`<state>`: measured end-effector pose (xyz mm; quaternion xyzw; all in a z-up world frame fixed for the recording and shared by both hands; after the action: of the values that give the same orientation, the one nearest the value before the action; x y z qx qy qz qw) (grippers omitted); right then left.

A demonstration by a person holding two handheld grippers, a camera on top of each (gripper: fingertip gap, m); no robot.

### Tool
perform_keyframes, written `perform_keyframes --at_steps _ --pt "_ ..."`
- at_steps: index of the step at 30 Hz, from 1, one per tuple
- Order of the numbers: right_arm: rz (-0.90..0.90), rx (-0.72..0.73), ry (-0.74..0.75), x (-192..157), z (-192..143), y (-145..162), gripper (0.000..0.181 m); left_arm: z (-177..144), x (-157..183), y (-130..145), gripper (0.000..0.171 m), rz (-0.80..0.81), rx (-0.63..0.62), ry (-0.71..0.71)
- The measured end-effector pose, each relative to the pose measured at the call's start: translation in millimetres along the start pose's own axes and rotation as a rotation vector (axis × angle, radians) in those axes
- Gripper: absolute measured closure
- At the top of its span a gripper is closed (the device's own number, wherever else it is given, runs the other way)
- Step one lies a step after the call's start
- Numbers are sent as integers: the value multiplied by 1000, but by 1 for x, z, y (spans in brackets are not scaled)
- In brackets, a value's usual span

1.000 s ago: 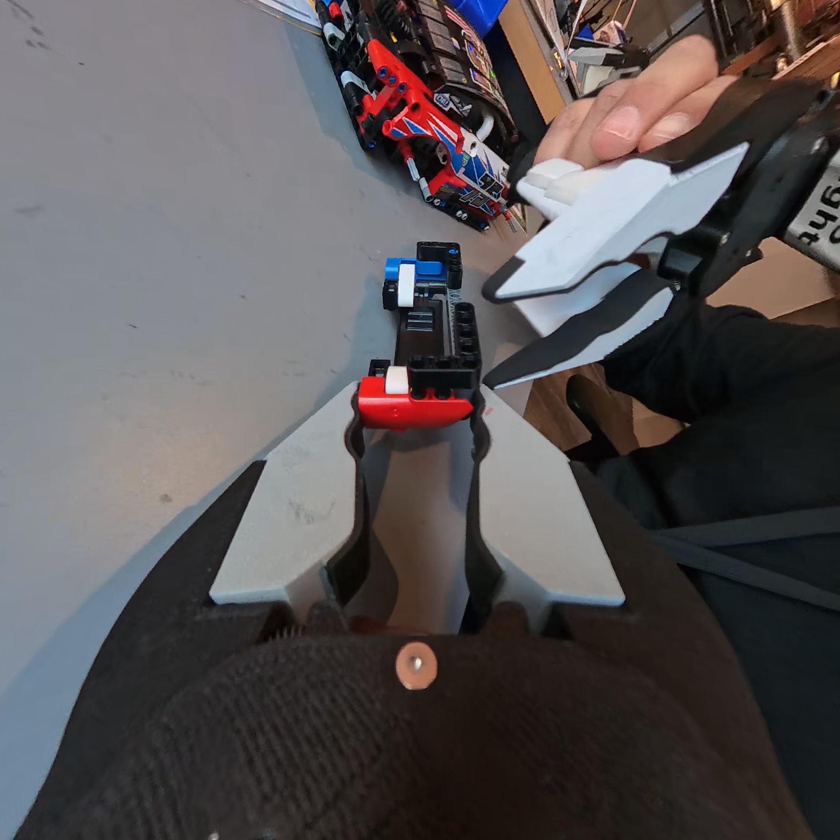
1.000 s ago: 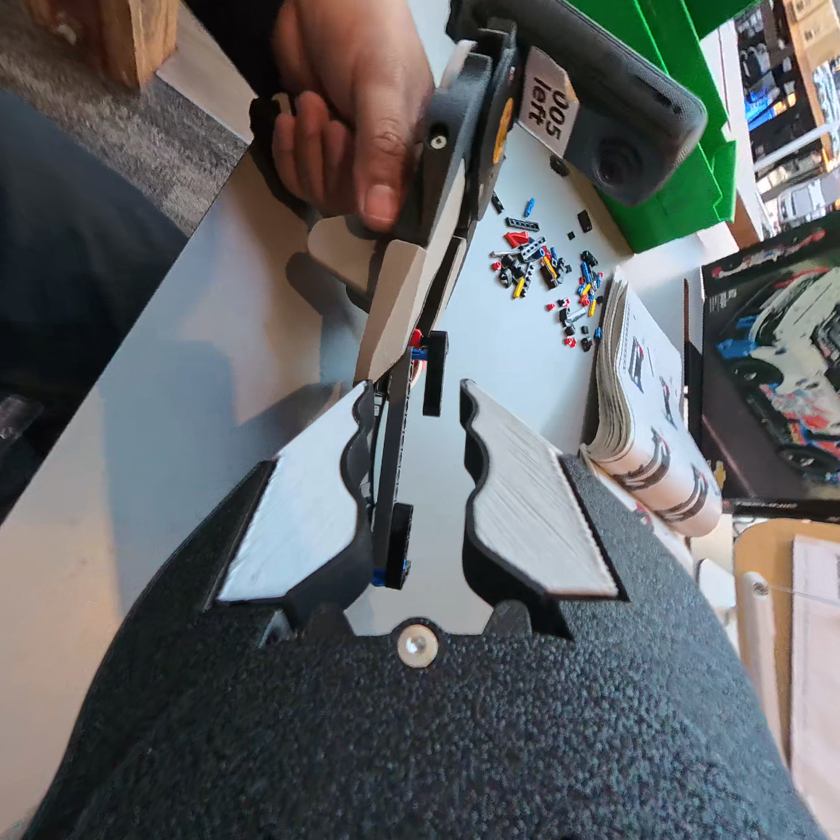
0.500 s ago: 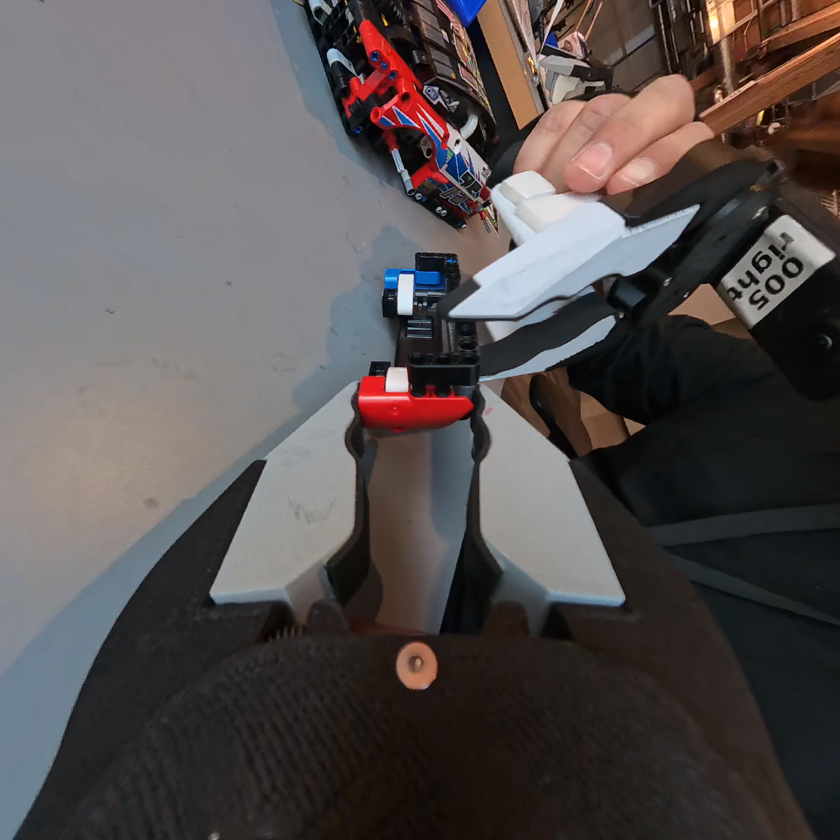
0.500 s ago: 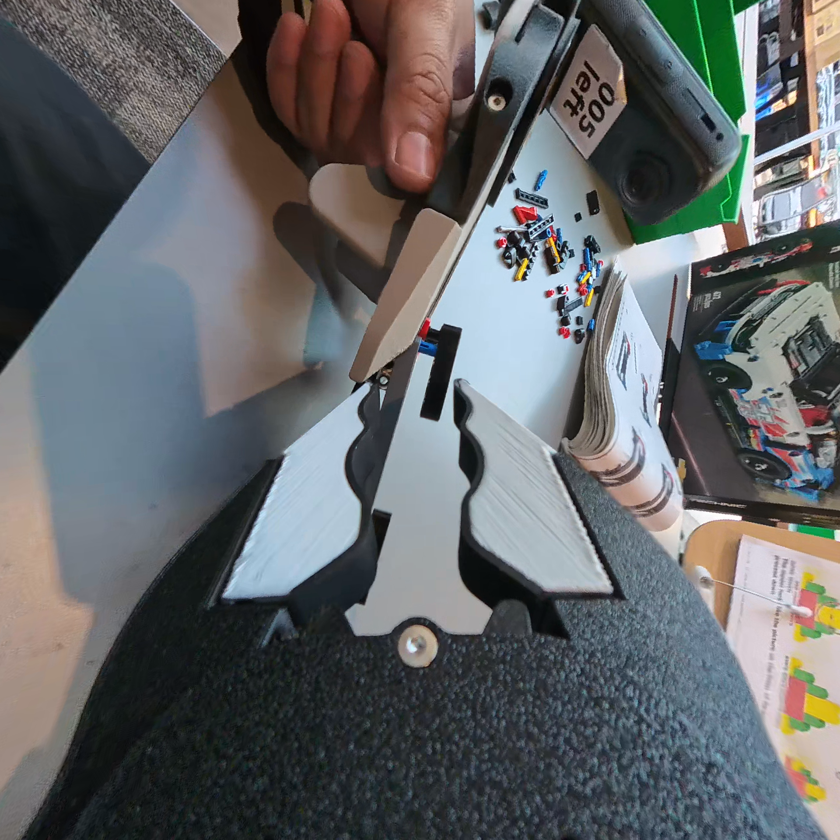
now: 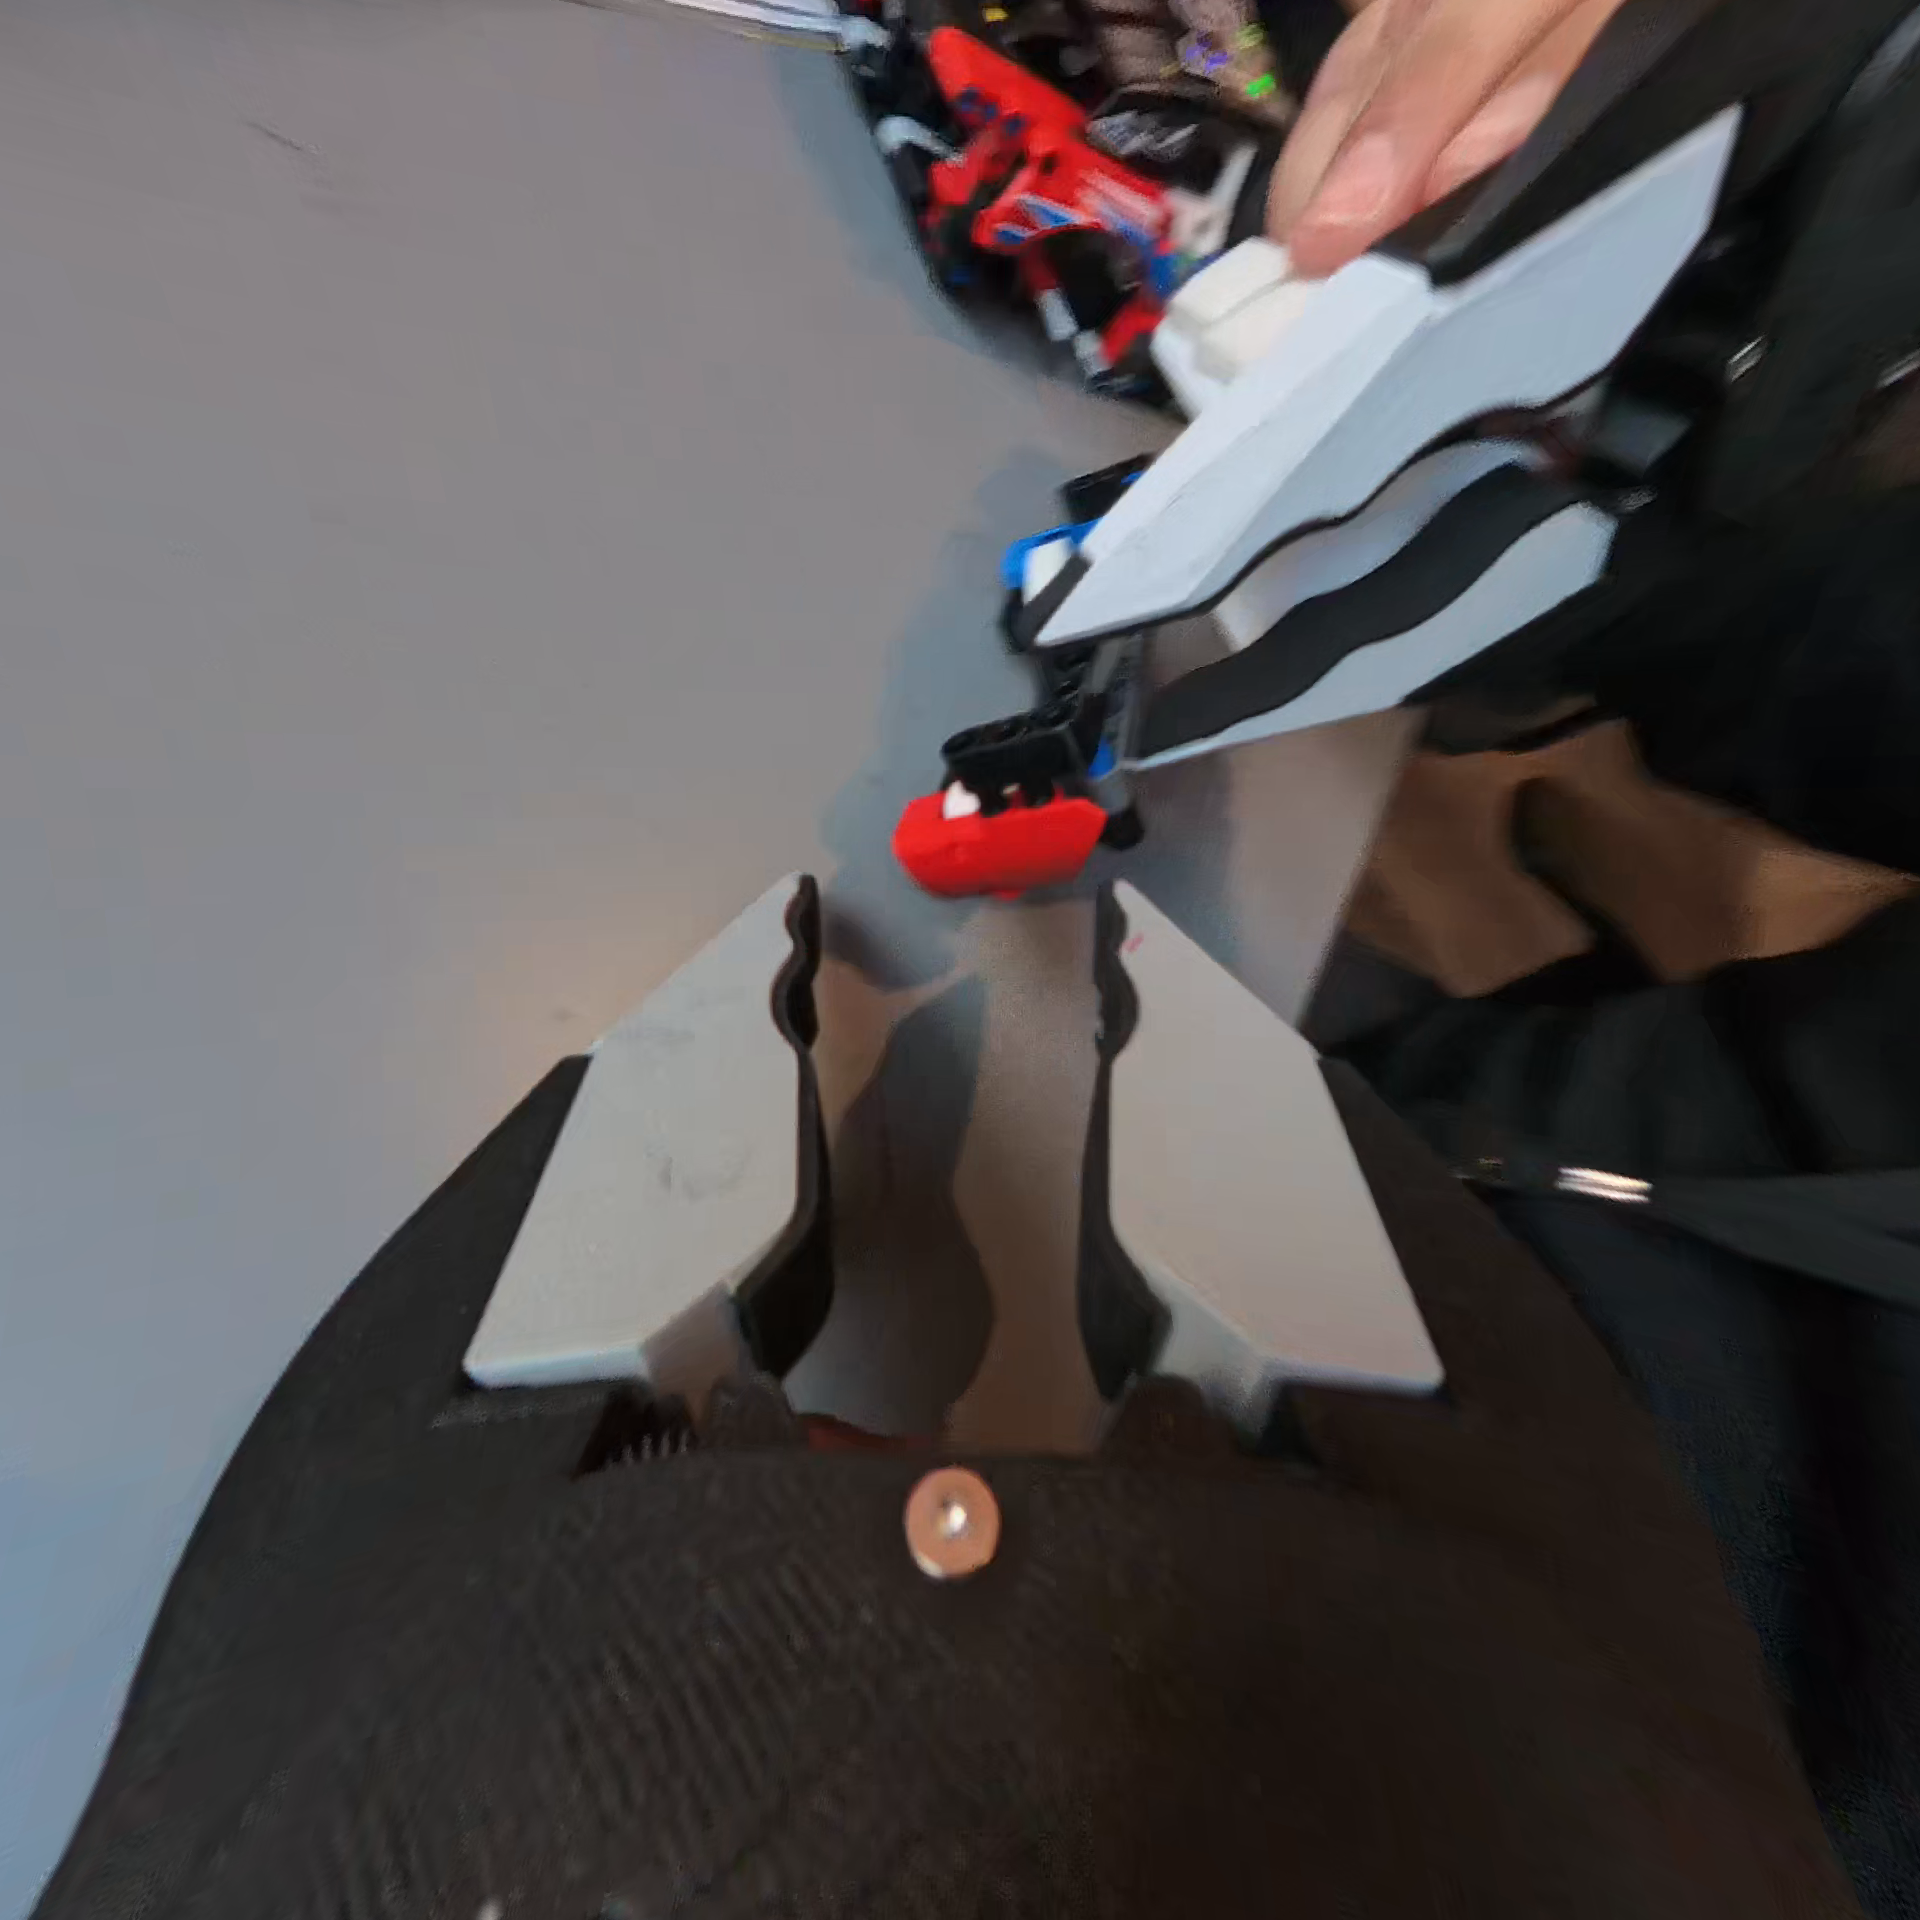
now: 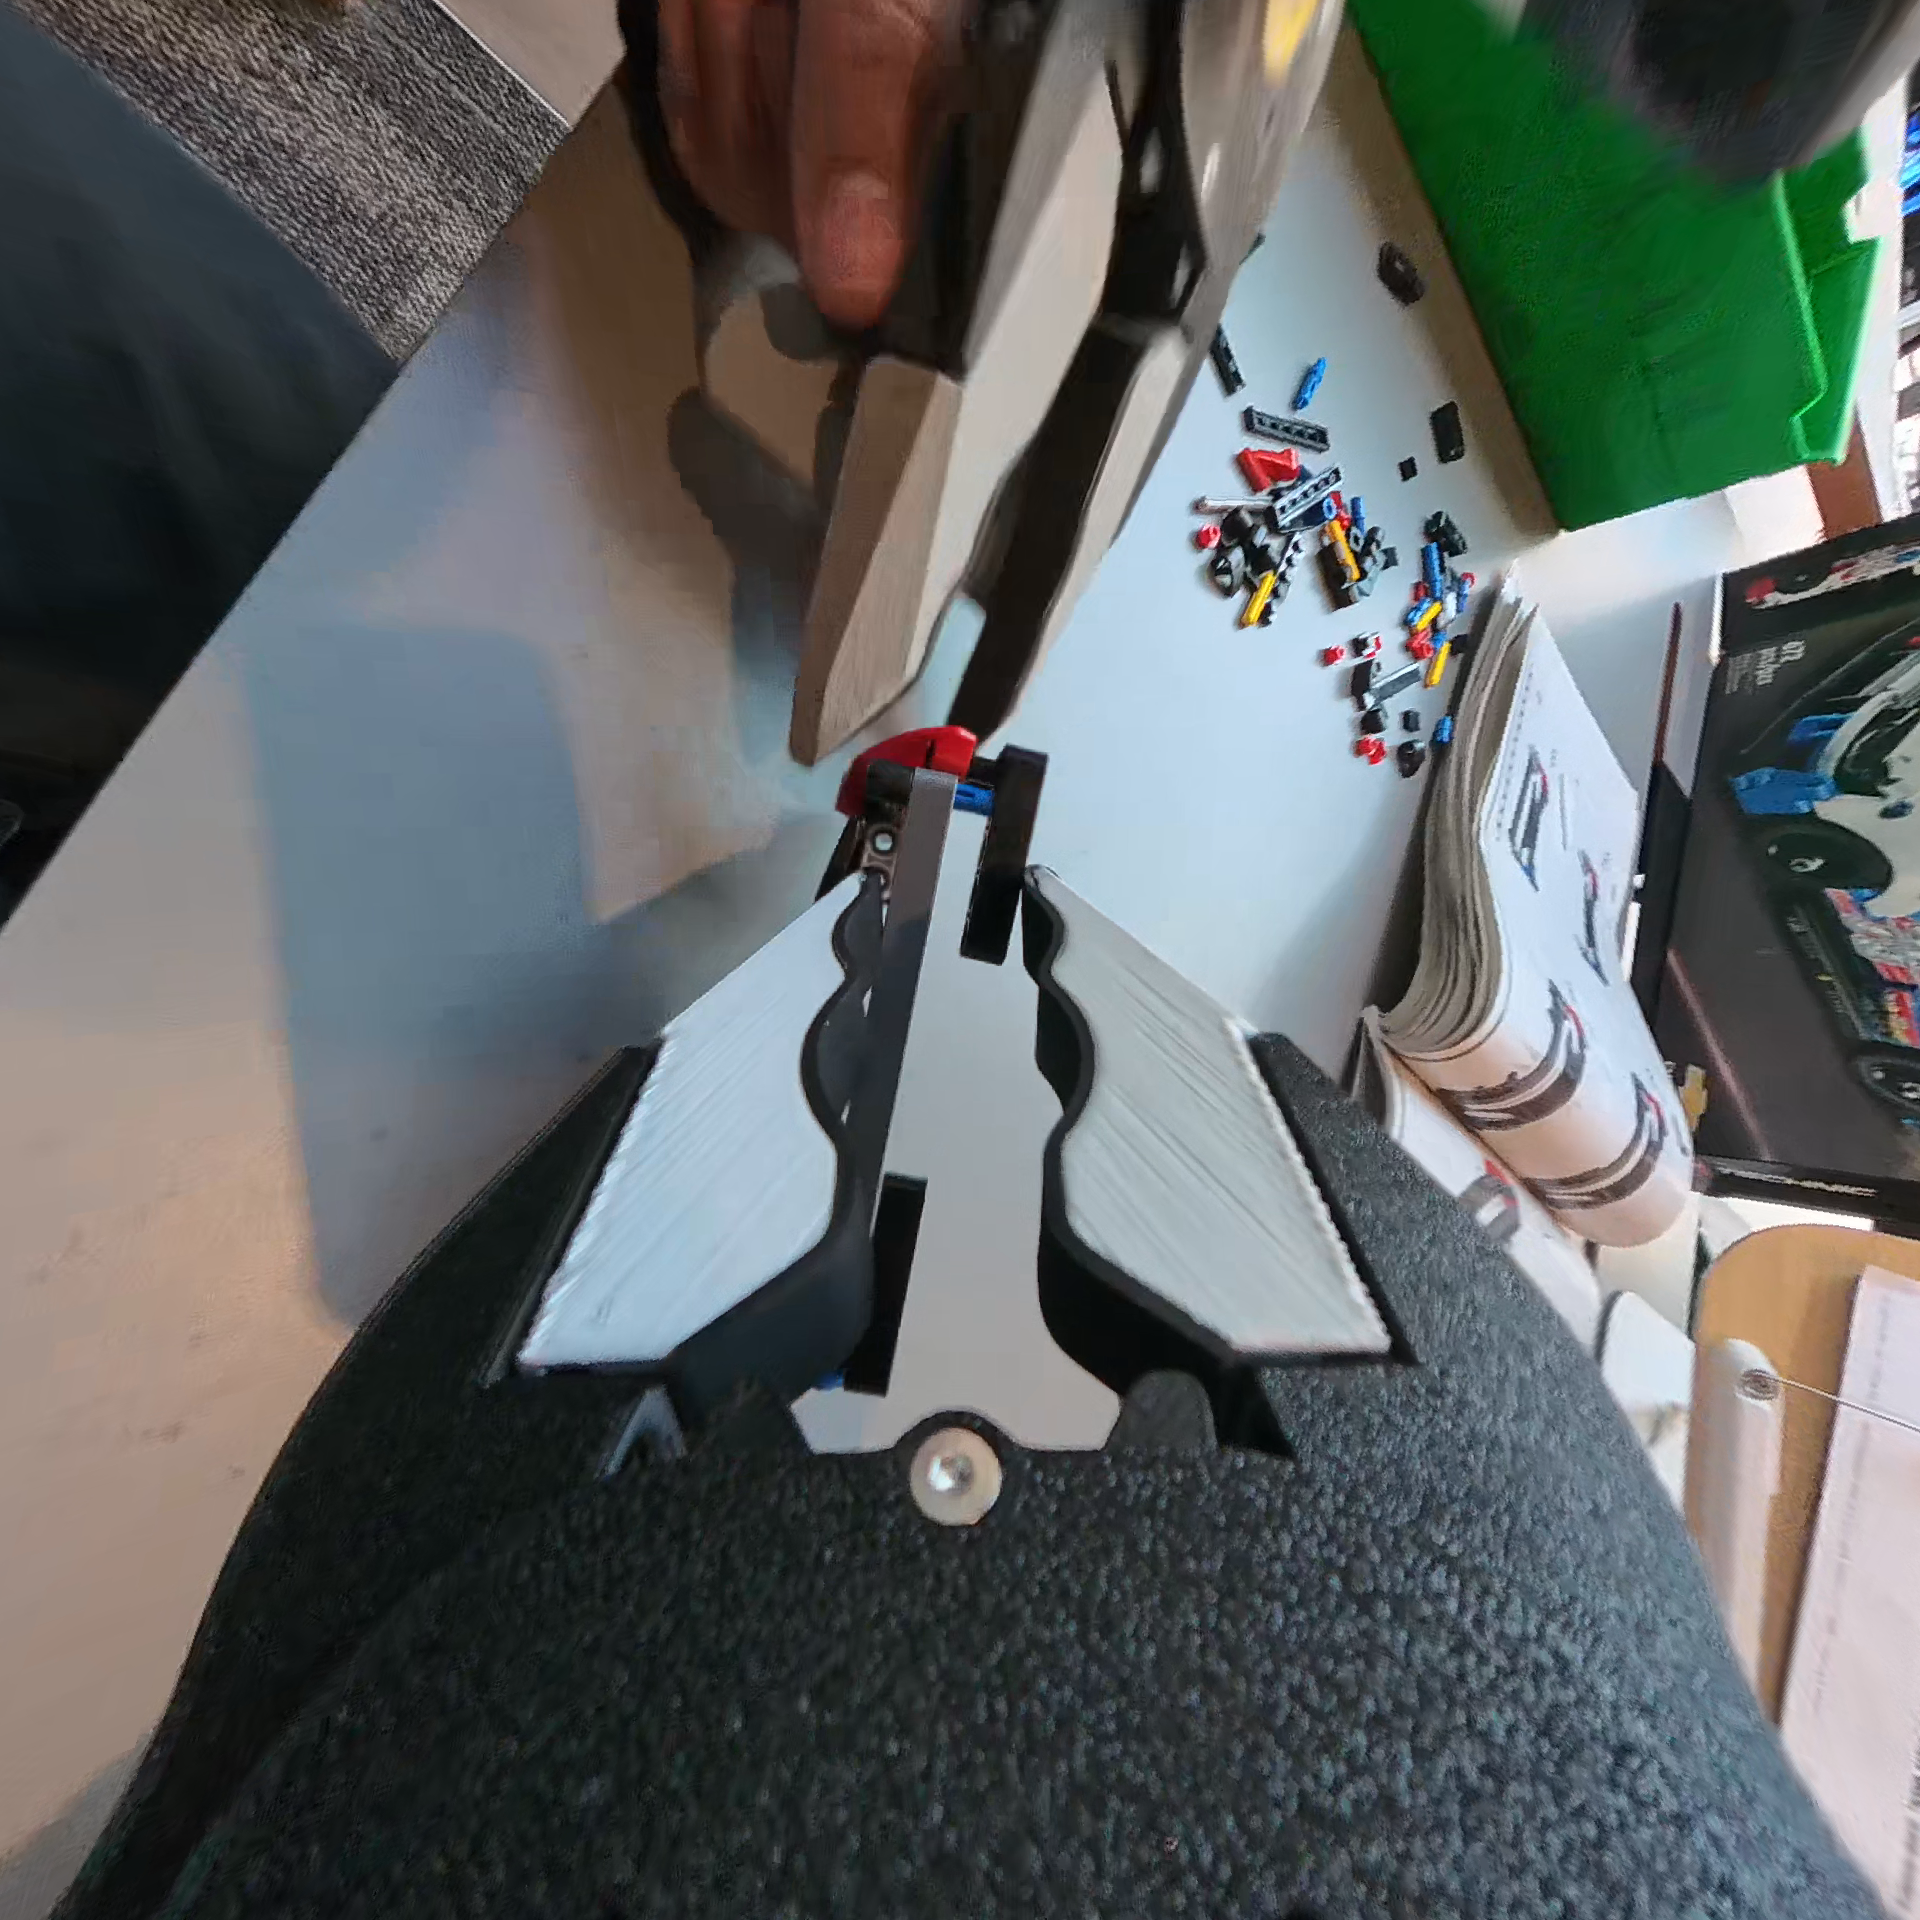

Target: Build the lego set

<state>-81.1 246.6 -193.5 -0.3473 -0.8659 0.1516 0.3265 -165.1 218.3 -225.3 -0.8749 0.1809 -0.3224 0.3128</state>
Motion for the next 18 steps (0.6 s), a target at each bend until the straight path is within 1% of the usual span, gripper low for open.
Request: perform_keyframes --at_steps 1,2,4,6,7,8,11,13,14,15,16,18 --pt "10 -6 -5 0 2 2 155 -5 -5 1 115 75 7 -105" --pt "18 -7 -10 -1 4 4 155 -11 -4 2 114 154 24 -168" --pt "41 2 -32 -2 7 5 156 -17 5 0 114 317 101 -247" --pt "56 22 -48 -2 9 5 156 -16 12 -2 109 494 166 -345" --pt "66 29 -58 -1 9 5 156 -12 15 -2 110 570 170 -365" --pt "76 32 -67 0 10 5 155 -7 18 1 113 628 162 -353" --pt "73 29 -73 2 11 5 156 2 16 -3 125 689 152 -384" --pt "70 20 -78 2 10 5 155 2 18 -9 127 732 205 -383" --pt "75 18 -82 2 10 5 155 2 17 -9 126 752 200 -379" --pt "81 17 -88 3 9 5 155 3 16 -8 129 778 185 -375" --pt "86 17 -91 3 8 5 155 4 14 -7 136 807 182 -382" --pt "96 12 -110 3 8 6 155 6 14 -7 139 847 181 -386"
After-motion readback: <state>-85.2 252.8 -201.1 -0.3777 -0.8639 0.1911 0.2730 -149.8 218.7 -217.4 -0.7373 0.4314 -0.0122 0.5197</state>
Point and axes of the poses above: each gripper's, where its closed fingertips meet, z out along the fingers, y out of its underside, x = y × z across the jaws, the point moved 5 cm from there along -z, back along the fingers, and after that the axes turned 8 degrees about -y, right-handed, at the moved point
